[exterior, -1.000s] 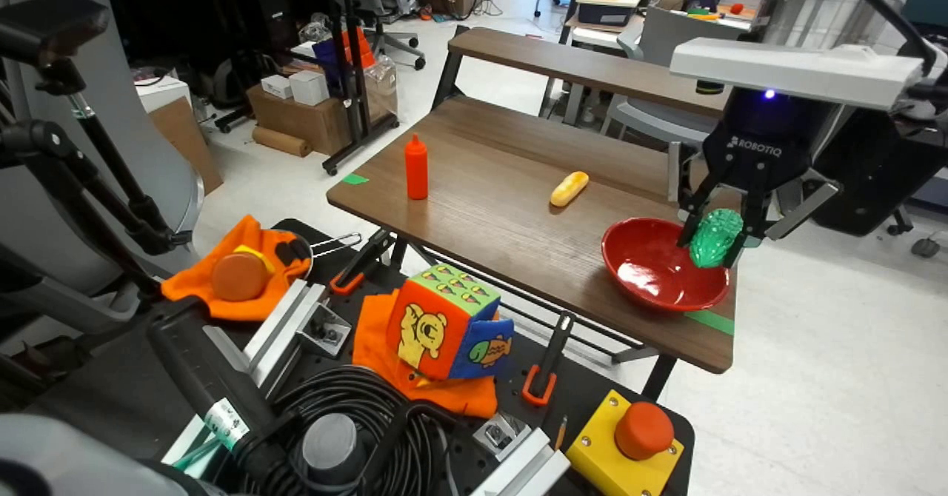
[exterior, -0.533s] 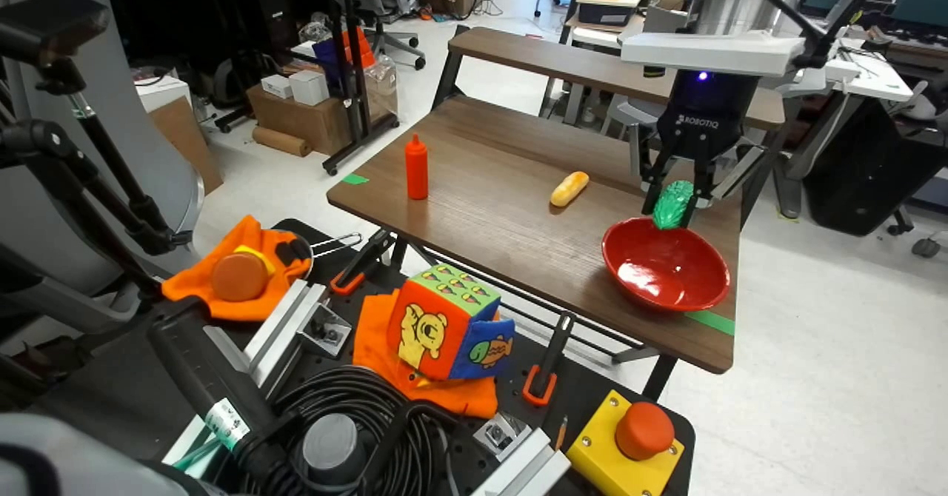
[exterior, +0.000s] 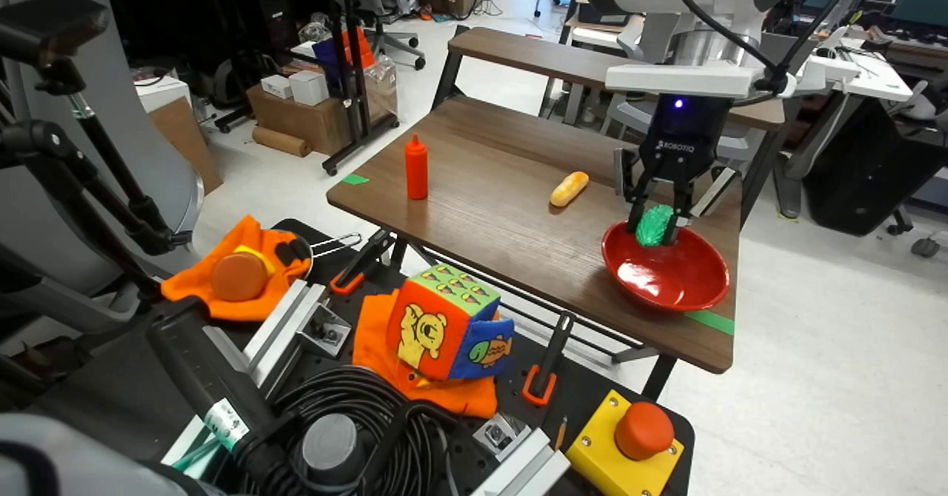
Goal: Put the green object in the bowl
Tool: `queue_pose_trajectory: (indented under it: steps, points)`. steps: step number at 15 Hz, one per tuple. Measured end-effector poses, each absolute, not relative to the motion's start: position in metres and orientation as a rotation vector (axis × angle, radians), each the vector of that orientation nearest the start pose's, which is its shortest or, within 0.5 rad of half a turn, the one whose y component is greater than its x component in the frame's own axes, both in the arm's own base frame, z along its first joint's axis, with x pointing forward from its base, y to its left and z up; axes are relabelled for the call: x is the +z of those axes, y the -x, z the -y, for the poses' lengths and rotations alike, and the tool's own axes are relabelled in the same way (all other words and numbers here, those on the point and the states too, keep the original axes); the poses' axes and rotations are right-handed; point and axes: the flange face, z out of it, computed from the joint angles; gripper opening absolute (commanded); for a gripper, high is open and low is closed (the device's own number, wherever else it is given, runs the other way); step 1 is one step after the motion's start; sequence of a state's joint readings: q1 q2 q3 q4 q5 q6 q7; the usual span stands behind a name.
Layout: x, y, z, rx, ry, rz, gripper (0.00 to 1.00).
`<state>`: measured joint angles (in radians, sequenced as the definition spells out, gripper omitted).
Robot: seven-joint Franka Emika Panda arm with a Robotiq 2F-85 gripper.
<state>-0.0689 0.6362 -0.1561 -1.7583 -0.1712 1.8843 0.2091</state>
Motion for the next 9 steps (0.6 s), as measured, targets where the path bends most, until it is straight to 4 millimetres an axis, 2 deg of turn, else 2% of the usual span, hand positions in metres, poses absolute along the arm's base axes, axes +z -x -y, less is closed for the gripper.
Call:
queue_pose_trajectory:
  steps: [3, 7, 9]
  points:
    - [0.187, -0.592, 0.145, 0.847, 3.226, -0.560, 0.98]
    - [0.197, -0.599, 0.145, 0.806, 3.231, -0.568, 1.00]
    - [0.209, -0.599, 0.143, 0.783, 3.212, -0.554, 1.00]
